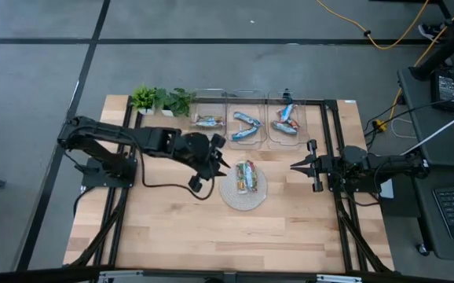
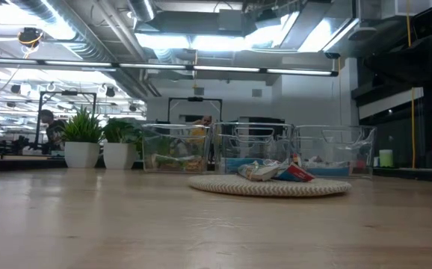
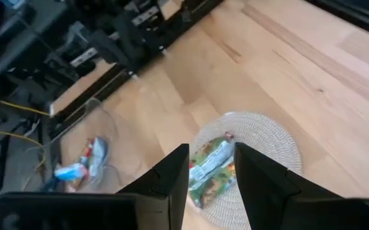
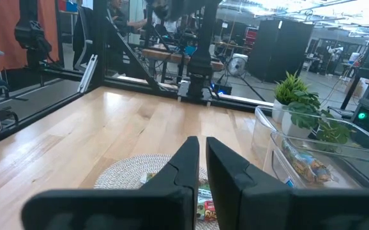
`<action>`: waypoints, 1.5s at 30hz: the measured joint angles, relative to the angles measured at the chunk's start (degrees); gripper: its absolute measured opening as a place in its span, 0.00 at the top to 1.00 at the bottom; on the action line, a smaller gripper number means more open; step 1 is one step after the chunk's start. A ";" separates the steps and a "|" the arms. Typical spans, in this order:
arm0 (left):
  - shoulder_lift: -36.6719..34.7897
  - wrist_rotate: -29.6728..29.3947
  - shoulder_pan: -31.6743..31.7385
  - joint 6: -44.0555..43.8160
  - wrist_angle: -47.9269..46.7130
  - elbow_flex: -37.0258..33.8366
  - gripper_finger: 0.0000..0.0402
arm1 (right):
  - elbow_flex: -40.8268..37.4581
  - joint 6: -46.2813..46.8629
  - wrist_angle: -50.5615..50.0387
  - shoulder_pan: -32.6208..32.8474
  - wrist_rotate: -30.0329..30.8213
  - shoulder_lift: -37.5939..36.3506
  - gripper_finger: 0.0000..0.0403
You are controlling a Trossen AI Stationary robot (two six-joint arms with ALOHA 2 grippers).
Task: Pick and place Granola Bars by type
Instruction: Put the yellow granola bar into the left transparent bin
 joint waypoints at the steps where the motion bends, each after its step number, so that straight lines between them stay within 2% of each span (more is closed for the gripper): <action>1: 0.68 -0.04 -0.38 0.01 0.06 0.00 0.70 | 0.00 -0.02 0.00 0.00 0.00 0.01 0.92; 6: 5.71 -0.06 -2.04 -0.75 -0.26 -0.02 0.67 | 0.00 -0.02 0.00 0.00 -0.02 0.00 0.92; 20: 15.39 -1.26 -4.33 3.04 4.12 -0.02 0.44 | 0.00 0.00 0.00 0.00 -0.02 0.00 0.92; 31: 25.14 0.31 -4.00 8.45 8.44 0.02 0.44 | 0.00 -0.02 0.00 0.02 0.00 0.00 0.92; 45: 30.58 -1.29 -3.39 12.02 13.04 -0.01 0.45 | 0.00 -0.02 0.00 0.01 -0.02 0.02 0.92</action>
